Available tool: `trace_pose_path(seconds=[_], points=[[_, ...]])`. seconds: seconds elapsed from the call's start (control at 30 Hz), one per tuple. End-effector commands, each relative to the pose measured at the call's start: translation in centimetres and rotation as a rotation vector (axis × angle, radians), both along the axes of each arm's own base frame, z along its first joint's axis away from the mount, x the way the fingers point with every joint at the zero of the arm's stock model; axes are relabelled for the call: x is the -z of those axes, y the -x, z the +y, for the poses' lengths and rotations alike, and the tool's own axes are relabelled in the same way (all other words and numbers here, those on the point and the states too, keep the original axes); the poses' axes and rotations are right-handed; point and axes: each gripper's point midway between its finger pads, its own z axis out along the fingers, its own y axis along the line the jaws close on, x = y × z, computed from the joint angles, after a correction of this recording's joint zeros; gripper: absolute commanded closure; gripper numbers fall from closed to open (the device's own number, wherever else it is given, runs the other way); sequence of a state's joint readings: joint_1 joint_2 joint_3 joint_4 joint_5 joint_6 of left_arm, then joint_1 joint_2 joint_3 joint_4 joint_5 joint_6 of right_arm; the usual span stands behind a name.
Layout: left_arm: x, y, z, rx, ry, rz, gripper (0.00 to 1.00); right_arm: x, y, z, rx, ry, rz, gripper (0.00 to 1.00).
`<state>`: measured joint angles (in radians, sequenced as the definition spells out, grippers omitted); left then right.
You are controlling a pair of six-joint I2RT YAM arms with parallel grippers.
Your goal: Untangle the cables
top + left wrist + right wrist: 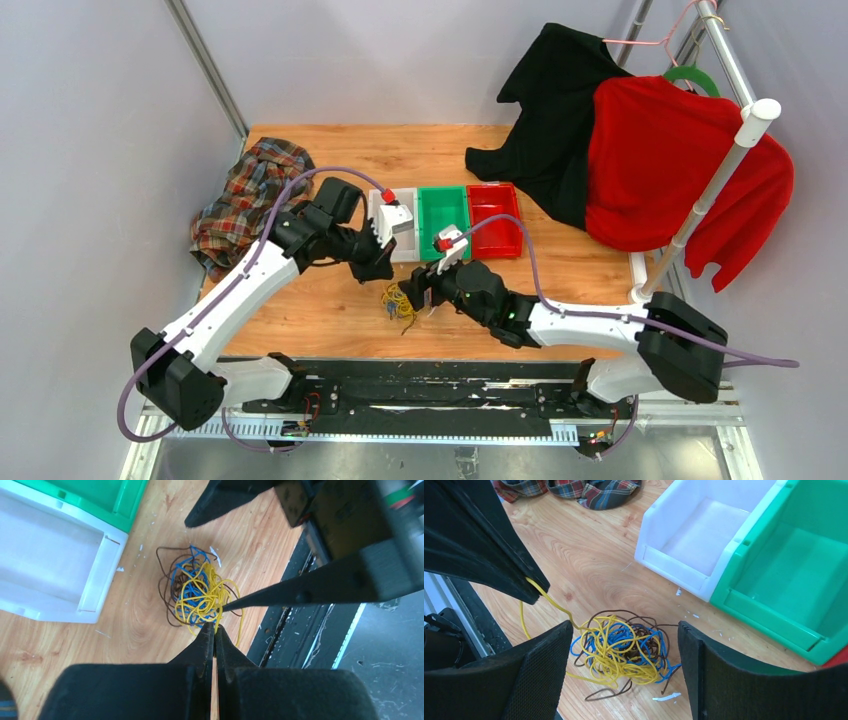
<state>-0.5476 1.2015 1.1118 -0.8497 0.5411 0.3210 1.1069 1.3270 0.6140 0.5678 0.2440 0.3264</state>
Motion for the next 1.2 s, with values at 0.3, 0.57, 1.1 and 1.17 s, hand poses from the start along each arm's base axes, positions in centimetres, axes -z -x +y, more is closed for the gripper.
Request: trace_pose_path(seconds=[0.3, 0.57, 1.1, 1.17], points=[[-4.5, 0.2, -1.1, 0.010, 0.077, -0.018, 0.99, -0.1, -2.1, 4.6, 0.013, -0.080, -0.038, 0.24], [-9.1, -0.1, -1.4, 0.012, 0.119, -0.075, 0.99, 4.5, -3.7, 5.7, 0.032, 0.023, -0.012, 0.24], [-24.9, -2.6, -0.1, -0.086, 0.241, -0.470, 1.00, 10.2, -3.3, 0.5, 0.132, 0.145, 0.028, 0.26], [-26.8, -3.0, 0.2, -0.105, 0.255, -0.526, 1.00, 10.4, -3.1, -0.1, 0.139, 0.143, 0.034, 0.26]])
